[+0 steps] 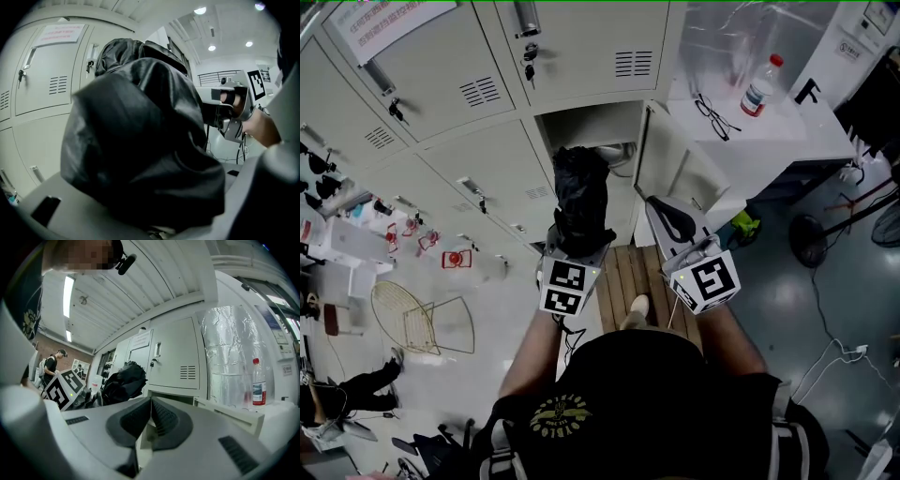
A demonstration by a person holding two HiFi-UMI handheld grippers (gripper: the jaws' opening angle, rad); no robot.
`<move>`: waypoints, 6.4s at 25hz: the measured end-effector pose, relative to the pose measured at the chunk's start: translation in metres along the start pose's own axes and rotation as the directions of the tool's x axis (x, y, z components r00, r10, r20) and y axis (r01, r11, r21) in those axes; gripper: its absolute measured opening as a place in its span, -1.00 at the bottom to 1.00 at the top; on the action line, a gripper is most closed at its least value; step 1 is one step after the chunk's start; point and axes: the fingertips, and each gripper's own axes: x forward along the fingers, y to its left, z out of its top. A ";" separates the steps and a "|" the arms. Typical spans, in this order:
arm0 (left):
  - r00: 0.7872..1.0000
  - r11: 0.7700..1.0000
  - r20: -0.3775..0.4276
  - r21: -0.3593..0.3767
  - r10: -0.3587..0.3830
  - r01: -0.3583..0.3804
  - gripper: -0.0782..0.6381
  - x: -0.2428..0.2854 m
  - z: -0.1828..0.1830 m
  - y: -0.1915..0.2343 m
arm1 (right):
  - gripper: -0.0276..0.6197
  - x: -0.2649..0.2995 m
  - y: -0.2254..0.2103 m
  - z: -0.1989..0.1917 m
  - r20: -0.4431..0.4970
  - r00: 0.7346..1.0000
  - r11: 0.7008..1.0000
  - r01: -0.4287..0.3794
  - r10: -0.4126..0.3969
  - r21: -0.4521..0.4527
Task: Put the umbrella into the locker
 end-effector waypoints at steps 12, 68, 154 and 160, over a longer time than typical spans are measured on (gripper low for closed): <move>0.999 0.999 -0.040 -0.040 -0.012 0.011 0.02 0.036 -0.008 0.014 | -0.82 0.032 -0.013 -0.007 -0.006 0.999 0.999 -0.052 0.052 0.010; 0.975 0.987 -0.223 -0.159 -0.015 -0.021 0.02 0.168 -0.040 0.092 | -0.82 0.139 -0.046 -0.020 0.002 0.961 0.961 -0.276 0.276 0.025; 0.981 0.955 -0.175 -0.267 0.085 -0.130 0.05 0.258 0.025 0.194 | -0.82 0.160 -0.058 -0.009 0.052 0.974 0.975 -0.223 0.221 0.020; 0.978 0.949 -0.193 -0.288 0.074 -0.129 0.08 0.266 0.019 0.195 | -0.82 0.161 -0.057 -0.012 0.042 0.974 0.974 -0.225 0.224 0.029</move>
